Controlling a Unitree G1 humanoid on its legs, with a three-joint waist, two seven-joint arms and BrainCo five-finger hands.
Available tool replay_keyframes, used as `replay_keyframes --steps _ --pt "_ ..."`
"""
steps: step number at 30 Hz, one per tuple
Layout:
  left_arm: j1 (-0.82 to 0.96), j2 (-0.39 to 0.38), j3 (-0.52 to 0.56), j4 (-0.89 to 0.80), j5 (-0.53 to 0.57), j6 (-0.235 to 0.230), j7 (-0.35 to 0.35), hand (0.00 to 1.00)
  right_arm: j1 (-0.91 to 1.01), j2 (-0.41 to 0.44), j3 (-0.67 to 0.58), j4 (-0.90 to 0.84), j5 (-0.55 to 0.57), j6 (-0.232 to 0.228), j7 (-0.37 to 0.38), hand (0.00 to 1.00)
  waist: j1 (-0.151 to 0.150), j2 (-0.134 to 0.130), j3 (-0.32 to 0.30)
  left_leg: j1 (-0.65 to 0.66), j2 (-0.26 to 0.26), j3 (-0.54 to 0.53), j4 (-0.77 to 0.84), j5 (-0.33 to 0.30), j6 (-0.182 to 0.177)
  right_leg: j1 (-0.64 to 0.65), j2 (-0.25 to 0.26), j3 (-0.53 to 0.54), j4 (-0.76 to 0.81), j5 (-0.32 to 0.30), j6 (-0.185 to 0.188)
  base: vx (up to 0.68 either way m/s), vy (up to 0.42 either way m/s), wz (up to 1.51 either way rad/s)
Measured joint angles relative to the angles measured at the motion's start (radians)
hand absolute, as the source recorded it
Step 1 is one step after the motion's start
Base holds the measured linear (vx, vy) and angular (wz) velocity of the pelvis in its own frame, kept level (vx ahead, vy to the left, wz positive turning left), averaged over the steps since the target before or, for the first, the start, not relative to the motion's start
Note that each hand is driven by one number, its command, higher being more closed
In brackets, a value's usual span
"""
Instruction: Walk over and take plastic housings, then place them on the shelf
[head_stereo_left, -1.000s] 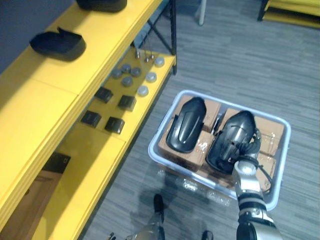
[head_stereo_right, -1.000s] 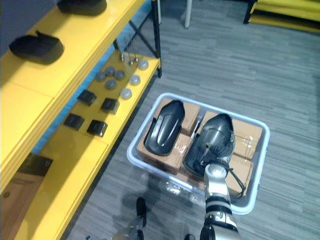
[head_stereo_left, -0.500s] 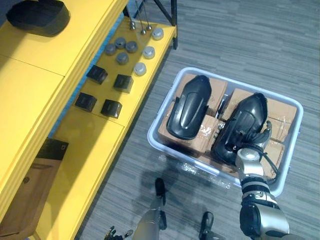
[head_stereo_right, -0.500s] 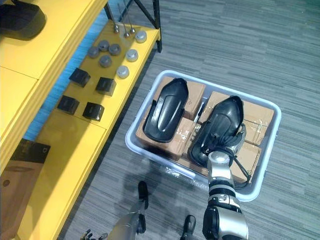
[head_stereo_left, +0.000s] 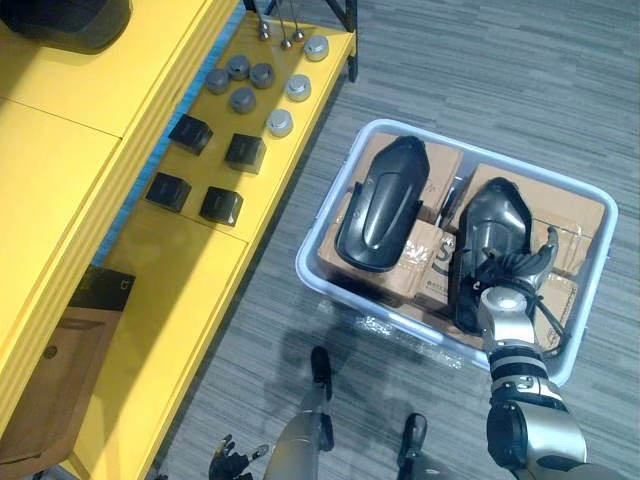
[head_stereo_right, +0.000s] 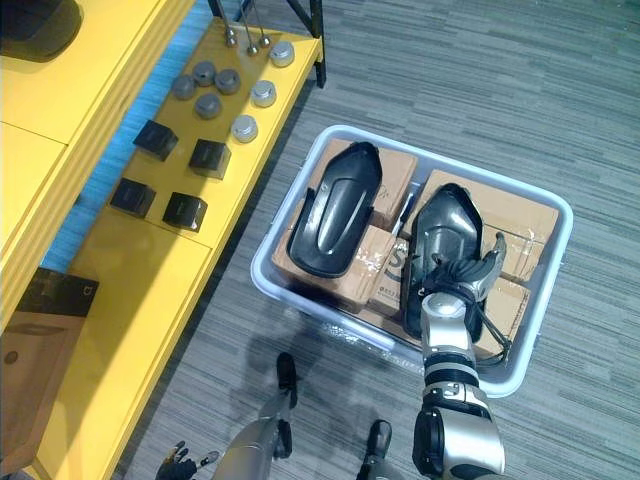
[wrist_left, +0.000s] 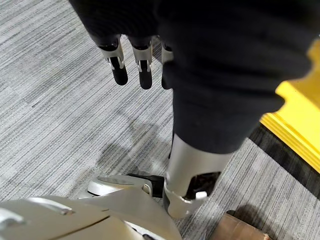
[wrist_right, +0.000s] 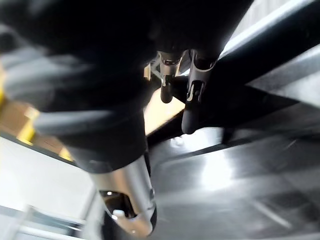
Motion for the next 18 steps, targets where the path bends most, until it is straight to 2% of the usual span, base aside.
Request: replay_keyframes --steps 4,7,14,17,18 --pt "-0.001 0.000 0.006 -0.001 0.008 0.000 -0.001 0.00 0.051 -0.006 -0.002 -0.146 0.002 -0.070 -0.001 0.00 -0.007 -0.001 0.001 0.000 0.001 0.000 0.001 0.000 0.000 0.000 0.001 0.000 0.000 0.000 0.000 0.00 0.000 0.00" --pt "-0.003 0.000 0.012 -0.001 0.029 0.000 -0.002 0.00 0.077 -0.007 -0.003 -0.197 0.002 -0.093 -0.003 0.00 -0.008 -0.002 0.002 0.000 0.003 0.000 0.003 -0.001 -0.001 0.001 0.002 0.001 0.000 0.000 0.000 0.00 0.000 0.00" --pt "-0.003 -0.001 0.034 -0.002 0.045 0.001 -0.003 0.00 0.110 -0.012 -0.020 -0.223 -0.005 -0.094 -0.009 0.00 -0.023 -0.007 0.005 -0.002 0.002 0.000 0.003 -0.001 -0.001 -0.005 0.002 0.004 0.004 0.000 0.000 0.00 -0.001 0.00" --pt "-0.003 -0.001 0.032 -0.010 0.045 -0.002 -0.003 0.00 0.056 -0.090 -0.007 -0.083 -0.019 -0.073 -0.008 0.00 -0.024 -0.008 0.006 -0.023 0.000 -0.006 0.005 0.002 0.002 -0.030 0.003 0.002 0.018 0.000 0.000 0.00 0.000 0.00" --pt "-0.003 0.000 0.031 -0.016 0.040 -0.002 -0.003 0.00 0.007 -0.145 0.014 0.018 -0.021 -0.056 -0.004 0.00 -0.024 -0.007 0.007 -0.040 0.000 -0.007 0.008 0.004 0.005 -0.045 0.003 0.001 0.019 0.000 0.000 0.00 0.000 0.00"
